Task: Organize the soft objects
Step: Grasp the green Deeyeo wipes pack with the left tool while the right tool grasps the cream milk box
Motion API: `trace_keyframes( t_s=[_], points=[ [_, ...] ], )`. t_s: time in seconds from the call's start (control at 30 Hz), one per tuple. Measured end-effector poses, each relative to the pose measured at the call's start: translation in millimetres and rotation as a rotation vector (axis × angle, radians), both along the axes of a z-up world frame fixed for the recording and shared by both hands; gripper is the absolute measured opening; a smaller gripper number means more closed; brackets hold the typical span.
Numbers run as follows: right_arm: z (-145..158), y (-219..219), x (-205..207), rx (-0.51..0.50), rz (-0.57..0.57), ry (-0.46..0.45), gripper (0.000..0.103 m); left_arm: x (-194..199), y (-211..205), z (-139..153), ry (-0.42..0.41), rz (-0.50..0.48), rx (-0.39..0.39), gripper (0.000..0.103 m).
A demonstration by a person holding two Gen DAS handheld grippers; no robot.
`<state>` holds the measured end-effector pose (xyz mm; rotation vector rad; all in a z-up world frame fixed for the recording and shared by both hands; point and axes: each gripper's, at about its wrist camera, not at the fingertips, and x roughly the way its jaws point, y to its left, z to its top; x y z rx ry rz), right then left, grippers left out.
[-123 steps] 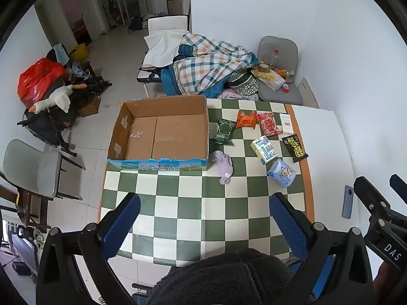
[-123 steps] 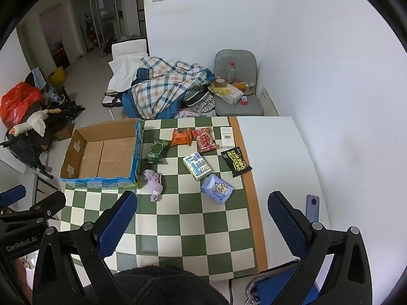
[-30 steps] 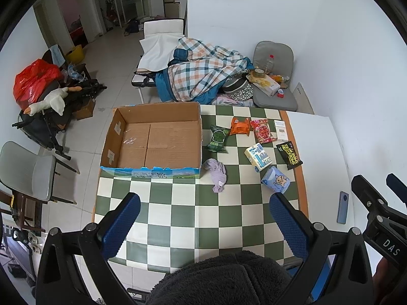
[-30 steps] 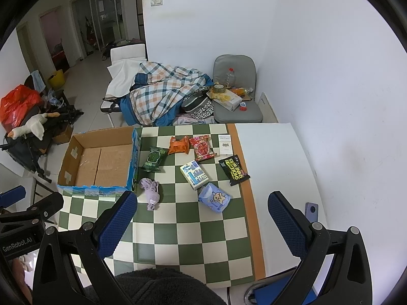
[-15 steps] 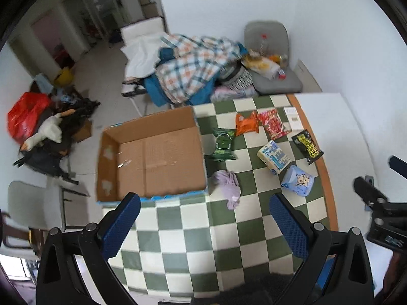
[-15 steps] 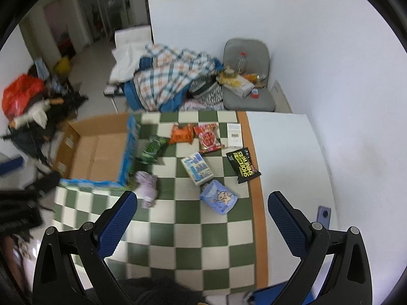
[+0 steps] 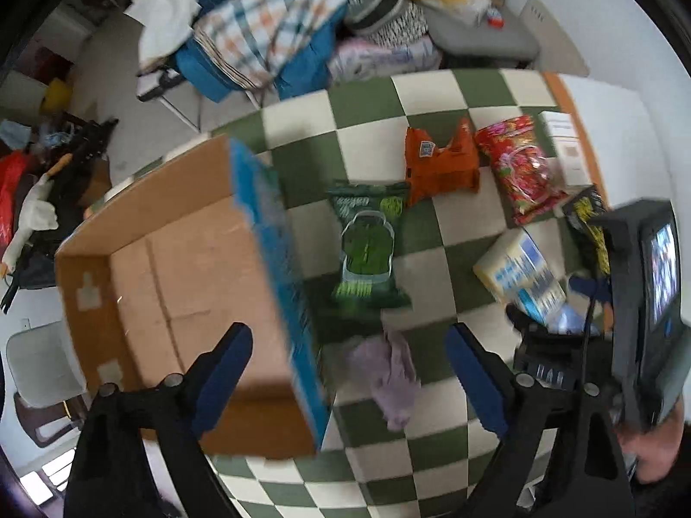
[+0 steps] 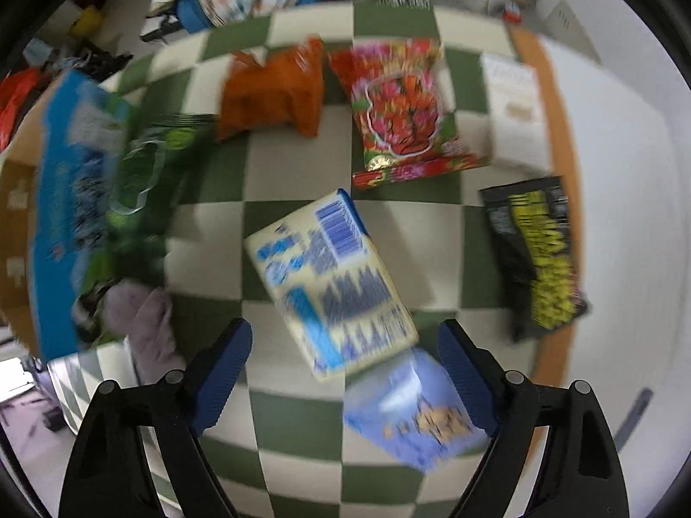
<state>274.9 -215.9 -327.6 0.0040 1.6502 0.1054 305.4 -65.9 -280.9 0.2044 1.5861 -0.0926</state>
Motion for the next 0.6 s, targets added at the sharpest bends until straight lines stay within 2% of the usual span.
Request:
trace_keyframes(
  t_s=[0.07, 0.13, 0.17, 0.23, 0.4, 0.47, 0.53, 0.57, 0.6],
  points=[
    [-16.8, 1.8, 4.8, 0.035, -0.019, 0.037, 0.089, 15.5, -9.4, -19.7, 0.038, -0.021, 0.009, 0.09],
    [-27.4, 4.9, 7.0, 0.029, -0.022, 0.043, 0.089, 30.5, -16.3, -43.4, 0.081, -0.035, 0.039, 0.09],
    [-32.6, 5.9, 7.0, 0.001, -0.019, 0.046, 0.083, 36.4, -19.5, -55.1, 0.104, -0.039, 0.051, 0.089],
    [-42.1, 3.3, 6.6, 0.005, -0.055, 0.053, 0.082, 46.2, -22.6, -77.0, 0.146, -0.042, 0.07, 0.081],
    [-48.6, -2.4, 2.1, 0.031, -0.126, 0.073, 0.08, 49.5, -32.4, -114.9, 0.207, -0.067, 0.107, 0.075],
    [-52.3, -0.5, 0.3, 0.042, -0.123, 0.085, 0.08, 48.9, -33.7, -123.9, 0.229, -0.07, 0.106, 0.069],
    [-54.2, 1.9, -1.0, 0.052, -0.118, 0.097, 0.08, 49.8, -31.9, -130.5, 0.24, -0.057, 0.109, 0.057],
    [-54.2, 2.9, -1.3, 0.057, -0.119, 0.104, 0.08, 49.3, -30.5, -133.6, 0.244, -0.054, 0.115, 0.054],
    [-56.4, 5.1, -1.9, 0.066, -0.121, 0.11, 0.08, 48.3, -29.2, -137.1, 0.248, -0.054, 0.123, 0.045]
  ],
)
